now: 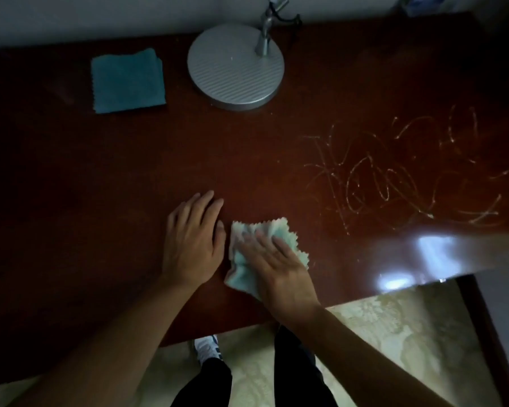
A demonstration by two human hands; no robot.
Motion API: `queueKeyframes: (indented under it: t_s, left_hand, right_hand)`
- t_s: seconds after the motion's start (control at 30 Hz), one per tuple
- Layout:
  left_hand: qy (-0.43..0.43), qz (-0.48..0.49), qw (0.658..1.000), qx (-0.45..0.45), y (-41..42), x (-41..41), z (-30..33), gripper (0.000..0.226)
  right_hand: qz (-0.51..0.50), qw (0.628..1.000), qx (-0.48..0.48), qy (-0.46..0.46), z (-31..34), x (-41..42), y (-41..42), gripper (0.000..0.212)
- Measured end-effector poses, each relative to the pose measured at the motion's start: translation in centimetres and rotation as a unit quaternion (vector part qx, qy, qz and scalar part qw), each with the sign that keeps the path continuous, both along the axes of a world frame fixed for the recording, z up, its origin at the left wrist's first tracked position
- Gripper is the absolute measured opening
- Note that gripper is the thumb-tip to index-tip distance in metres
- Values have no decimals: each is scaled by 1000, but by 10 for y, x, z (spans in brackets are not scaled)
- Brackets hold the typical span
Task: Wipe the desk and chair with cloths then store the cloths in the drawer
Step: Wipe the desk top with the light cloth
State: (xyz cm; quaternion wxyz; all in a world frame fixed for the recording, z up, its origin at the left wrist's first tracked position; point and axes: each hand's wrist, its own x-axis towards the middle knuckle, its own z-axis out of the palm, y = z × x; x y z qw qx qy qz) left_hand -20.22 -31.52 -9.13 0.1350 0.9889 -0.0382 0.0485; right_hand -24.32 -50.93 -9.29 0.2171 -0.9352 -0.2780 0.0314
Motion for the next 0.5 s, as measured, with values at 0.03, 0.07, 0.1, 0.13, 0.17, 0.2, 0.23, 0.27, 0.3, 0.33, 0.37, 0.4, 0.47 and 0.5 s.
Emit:
queueKeyframes:
  t_s: [0.03,0.07,0.1,0.13,0.17,0.2,0.23,0.27,0.3,0.33,0.37,0.4,0.47,0.5]
  left_hand:
    - [6,19,1000,1,-8,3,0,45]
    - [13,39,999,2,-18,8,0,45]
    - [23,63,998,4,-29,13,1,45]
    - [32,84,996,2,-39,17,3,45]
    - [35,104,994,4,-51,24,4,45]
    - [38,119,992,4,-62,32,4,45]
    - [38,131,991,4,-73,41,5,45]
    - [39,144,989,3,-83,50,5,45]
    - [36,154,987,3,-88,54,4,45]
    - [33,165,986,2,-93,58,2,45]
    - [29,173,984,0,-95,60,1,44]
    - [28,177,984,0,-95,60,0,44]
    - [28,183,983,3,-95,58,1,44]
    - [24,187,982,2,-96,59,1,44]
  right_hand:
    - [-18,999,24,13,4,19,-10,59]
    - [-53,997,50,31,9,43,-20,58]
    - [-91,992,75,51,17,71,-30,54]
    - [-127,986,98,57,26,97,-38,49]
    - [-144,982,115,50,34,127,-45,45]
    - [-146,981,126,35,41,156,-53,42]
    - [-143,981,133,17,47,183,-60,40]
    - [-137,981,138,-3,53,211,-68,39]
    - [-136,980,140,-23,56,233,-72,39]
    - [-138,980,137,-36,57,257,-77,38]
    - [-142,981,123,-45,56,277,-80,38]
    - [-145,983,102,-46,50,294,-83,38]
    - [-118,992,45,-31,34,313,-87,40]
    - [-88,996,3,-29,24,320,-88,44]
